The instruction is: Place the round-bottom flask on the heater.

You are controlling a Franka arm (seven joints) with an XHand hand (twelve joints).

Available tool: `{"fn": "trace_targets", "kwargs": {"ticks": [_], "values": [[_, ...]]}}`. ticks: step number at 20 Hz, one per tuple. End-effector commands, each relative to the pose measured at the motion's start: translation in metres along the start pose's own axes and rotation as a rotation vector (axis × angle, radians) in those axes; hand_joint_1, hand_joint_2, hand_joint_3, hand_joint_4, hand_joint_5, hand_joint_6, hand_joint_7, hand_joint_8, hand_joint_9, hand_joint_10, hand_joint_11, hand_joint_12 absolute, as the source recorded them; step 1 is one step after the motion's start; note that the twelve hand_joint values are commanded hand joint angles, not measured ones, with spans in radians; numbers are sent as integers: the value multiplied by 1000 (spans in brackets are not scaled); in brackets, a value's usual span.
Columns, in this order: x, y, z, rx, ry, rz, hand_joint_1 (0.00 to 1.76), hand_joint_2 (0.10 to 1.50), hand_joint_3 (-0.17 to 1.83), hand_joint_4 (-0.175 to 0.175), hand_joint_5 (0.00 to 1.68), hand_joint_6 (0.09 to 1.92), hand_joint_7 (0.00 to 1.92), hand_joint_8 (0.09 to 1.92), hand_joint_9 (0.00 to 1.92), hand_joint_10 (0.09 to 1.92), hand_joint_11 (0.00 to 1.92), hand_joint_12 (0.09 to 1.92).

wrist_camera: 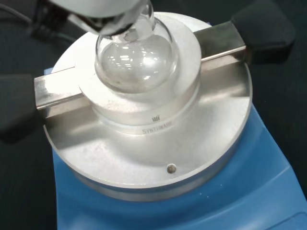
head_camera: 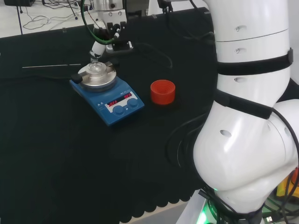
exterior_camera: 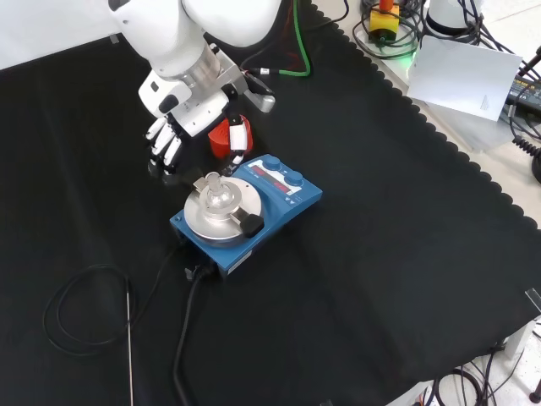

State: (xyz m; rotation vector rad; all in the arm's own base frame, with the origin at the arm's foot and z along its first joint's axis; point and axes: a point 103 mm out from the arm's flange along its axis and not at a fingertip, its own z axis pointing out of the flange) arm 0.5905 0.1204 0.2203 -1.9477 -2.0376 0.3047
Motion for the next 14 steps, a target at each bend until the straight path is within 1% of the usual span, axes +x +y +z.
{"fn": "trace_targets", "kwargs": {"ticks": [1, 6, 14], "values": [[-9, -21, -5, 6, 9, 14, 825, 605, 645, -29, 387, 231, 153, 674, 371, 694, 120, 1403], [-15, -41, -14, -11, 15, 29, 813, 609, 625, -26, 400, 178, 148, 670, 363, 694, 100, 1412], [-37, -79, -23, -27, 32, 56, 799, 620, 620, -25, 408, 158, 145, 668, 359, 693, 90, 1414]]}}
